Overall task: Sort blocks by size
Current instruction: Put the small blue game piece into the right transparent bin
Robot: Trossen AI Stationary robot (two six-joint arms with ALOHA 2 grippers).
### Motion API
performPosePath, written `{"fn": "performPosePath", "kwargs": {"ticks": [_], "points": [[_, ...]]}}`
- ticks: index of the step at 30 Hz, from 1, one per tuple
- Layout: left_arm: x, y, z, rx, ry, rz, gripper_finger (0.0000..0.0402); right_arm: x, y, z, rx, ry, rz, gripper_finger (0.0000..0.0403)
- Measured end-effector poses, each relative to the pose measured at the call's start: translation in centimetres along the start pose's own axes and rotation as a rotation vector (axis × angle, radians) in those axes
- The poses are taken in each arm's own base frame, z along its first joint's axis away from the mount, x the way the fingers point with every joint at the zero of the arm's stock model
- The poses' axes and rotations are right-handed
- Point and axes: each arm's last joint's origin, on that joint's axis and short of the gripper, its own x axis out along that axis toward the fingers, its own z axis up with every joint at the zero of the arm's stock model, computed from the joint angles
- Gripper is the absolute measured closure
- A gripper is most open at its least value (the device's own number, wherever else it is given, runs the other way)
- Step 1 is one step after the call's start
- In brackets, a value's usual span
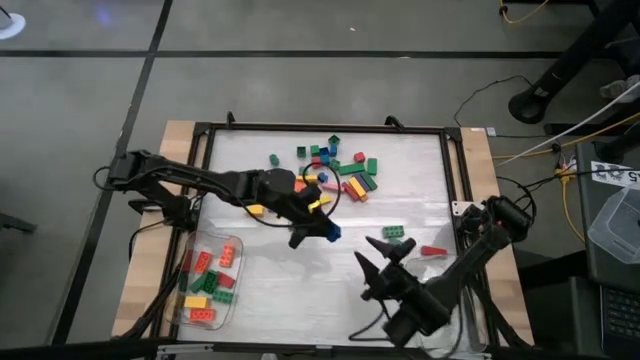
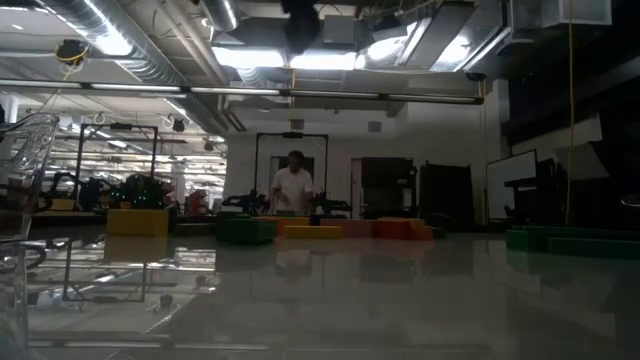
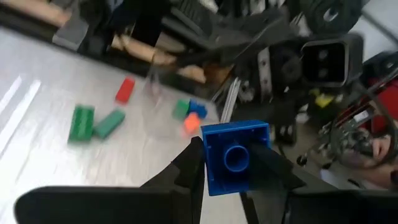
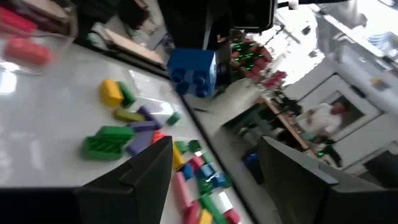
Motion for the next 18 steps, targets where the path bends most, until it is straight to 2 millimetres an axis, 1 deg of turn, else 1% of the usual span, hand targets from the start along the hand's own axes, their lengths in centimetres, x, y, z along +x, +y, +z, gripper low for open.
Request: {"fn": "performPosePath", "kwargs": {"ticks": [3, 6, 12, 18], "points": [[0.6, -0.2, 0.2, 0.037, -0.050, -0.031, 0.0316, 0.9, -0.2, 0.1, 0.000, -0.014, -0.044, 0.0164], [0.6, -0.3, 0.5, 0.078, -0.081, -0.045, 0.0316, 1.4, -0.3, 0.2, -0.019, -0.026, -0.069, 0.0164], [0.5, -0.6, 1.1, 0.138, -0.146, -0.073, 0.0316, 1.3, -0.1, 0.5, -0.014, -0.052, -0.085, 0.0164], [0.6, -0.9, 0.9, 0.164, -0.140, -0.076, 0.0315, 1.3, 0.2, 0.9, -0.010, -0.061, -0.090, 0.0164]]}}
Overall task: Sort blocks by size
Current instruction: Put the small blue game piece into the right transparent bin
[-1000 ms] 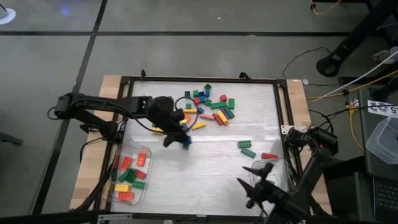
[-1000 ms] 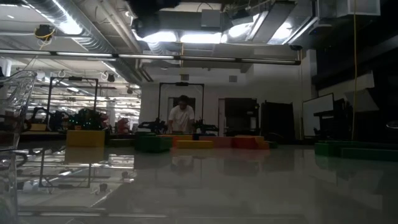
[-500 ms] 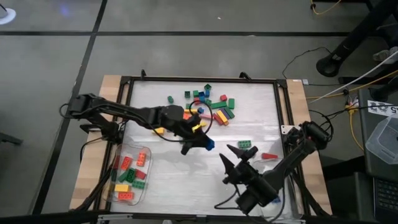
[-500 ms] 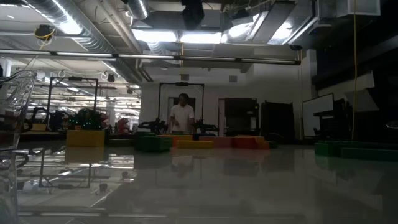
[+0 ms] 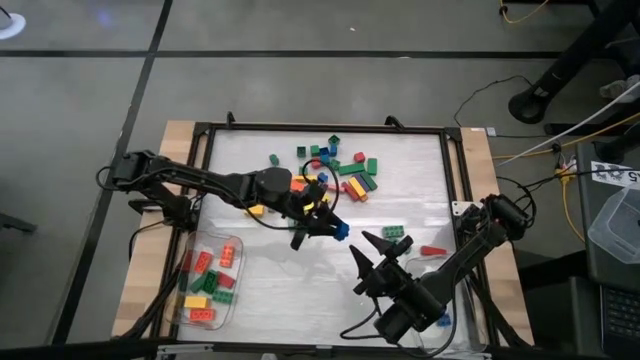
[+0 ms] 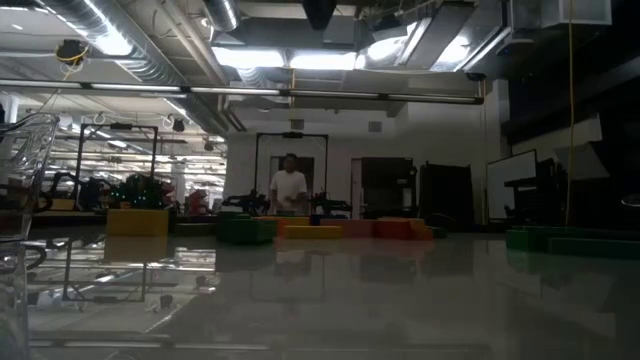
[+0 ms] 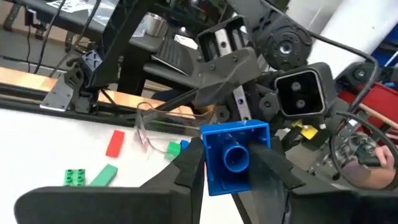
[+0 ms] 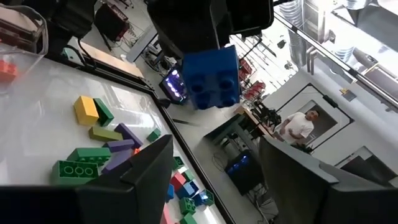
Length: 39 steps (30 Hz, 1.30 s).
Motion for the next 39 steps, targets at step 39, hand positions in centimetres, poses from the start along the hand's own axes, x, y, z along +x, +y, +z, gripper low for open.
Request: {"fn": "performPosePath", "kwargs": {"ticks": [39], "points": [[-4.6, 0.9, 2.8, 0.213, 0.038, 0.110, 0.0315, -0.1, -11.7, -2.9, 0.237, 0.023, 0.022, 0.0164]]}}
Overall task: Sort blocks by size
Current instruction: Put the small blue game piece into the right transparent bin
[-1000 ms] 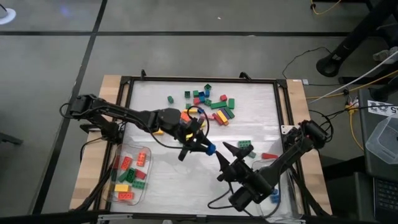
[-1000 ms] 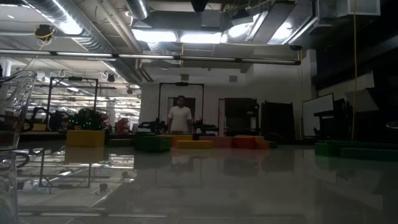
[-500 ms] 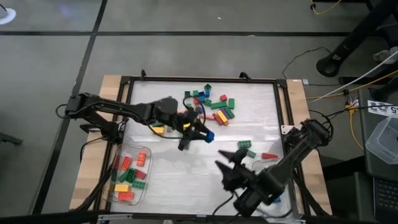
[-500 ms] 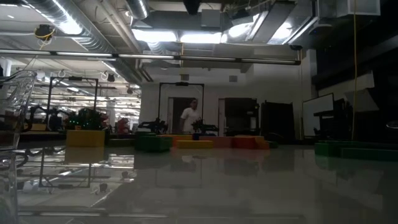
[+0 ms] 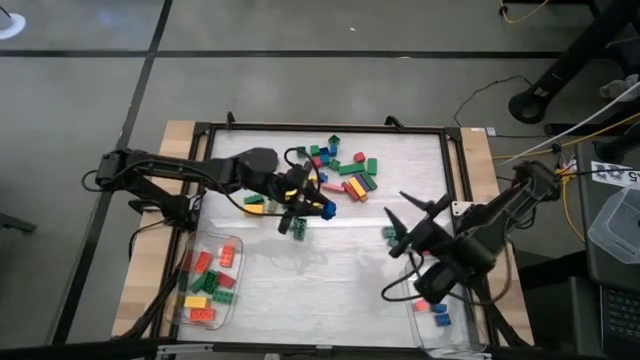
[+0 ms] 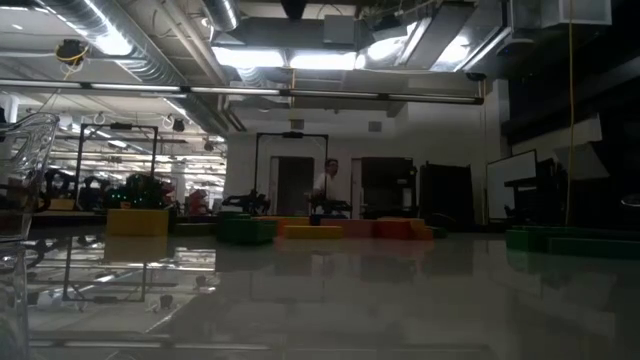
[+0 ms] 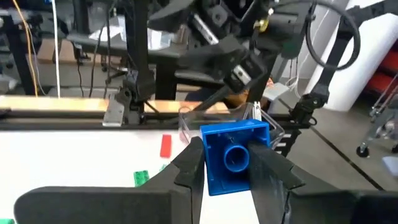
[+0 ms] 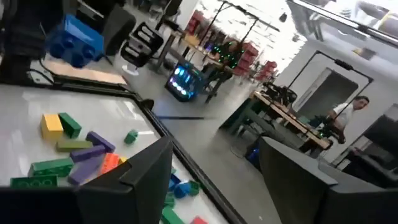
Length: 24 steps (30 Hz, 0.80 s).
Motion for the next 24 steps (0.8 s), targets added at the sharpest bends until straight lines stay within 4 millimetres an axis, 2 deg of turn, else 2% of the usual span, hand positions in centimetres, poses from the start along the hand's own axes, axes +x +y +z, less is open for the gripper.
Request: {"fn": "performPosePath", "kwargs": {"ticks": [5, 10, 13, 16, 19, 21, 24], "points": [[0.0, 0.0, 0.1, -0.021, -0.014, -0.002, 0.0315, 0.7, 3.6, -3.1, 0.155, 0.042, 0.045, 0.0164], [0.0, 0.0, 0.0, -0.044, 0.000, 0.000, 0.0315, 2.0, 6.9, -5.4, 0.290, 0.143, 0.195, 0.0164], [0.0, 0.0, 0.0, -0.043, -0.001, 0.000, 0.0315, 3.0, 8.7, -6.2, 0.255, 0.143, 0.346, 0.0164], [0.0, 0.0, 0.0, -0.043, 0.000, 0.000, 0.0315, 4.6, 10.1, -5.9, 0.208, 0.015, 0.623, 0.0164], [0.0, 0.0, -0.1, -0.053, 0.008, 0.001, 0.0315, 6.4, 10.4, -5.4, 0.123, -0.236, 0.852, 0.0164], [0.0, -0.1, -0.2, -0.060, 0.018, -0.001, 0.0315, 7.5, 9.8, -4.7, 0.075, -0.336, 0.838, 0.0164], [0.1, -0.3, -0.4, -0.102, 0.040, -0.003, 0.0315, 8.8, 8.9, -4.4, 0.072, -0.341, 0.721, 0.0164]]}}
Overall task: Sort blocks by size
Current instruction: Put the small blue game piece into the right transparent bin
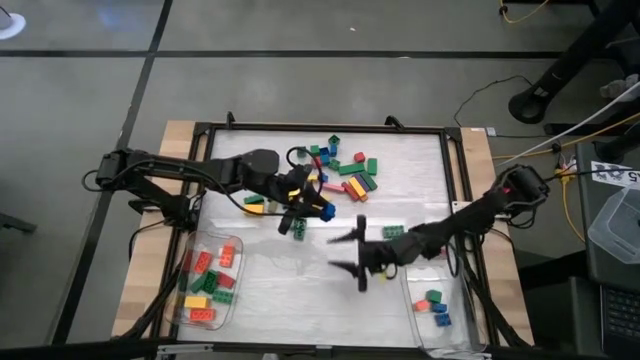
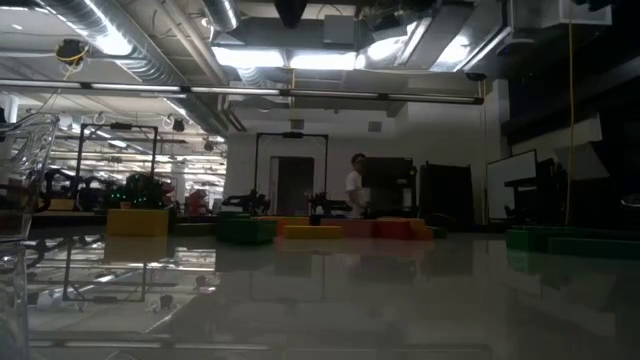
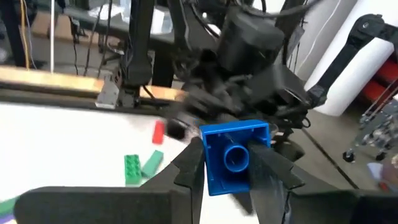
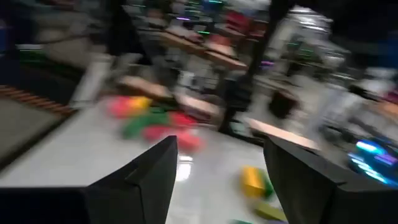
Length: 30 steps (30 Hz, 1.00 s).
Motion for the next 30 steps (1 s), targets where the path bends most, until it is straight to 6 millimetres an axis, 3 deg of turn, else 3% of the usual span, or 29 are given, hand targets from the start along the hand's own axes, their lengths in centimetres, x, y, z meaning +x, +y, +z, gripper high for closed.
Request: {"fn": "performPosePath", "kwargs": {"ticks": [4, 15, 30], "points": [[0.1, -0.2, -0.4, -0.043, 0.038, -0.002, 0.0315, 0.3, -1.0, -0.3, -0.014, 0.027, -0.093, 0.0164], [0.0, -0.3, -2.0, -0.262, 0.190, 0.041, 0.0315, -0.1, -0.4, 0.3, -0.158, 0.023, -0.146, 0.0164], [0.6, -2.6, -1.3, -0.135, 0.073, 0.032, 0.0315, -0.2, -0.9, 1.7, -0.190, -0.112, -0.218, 0.0164]]}}
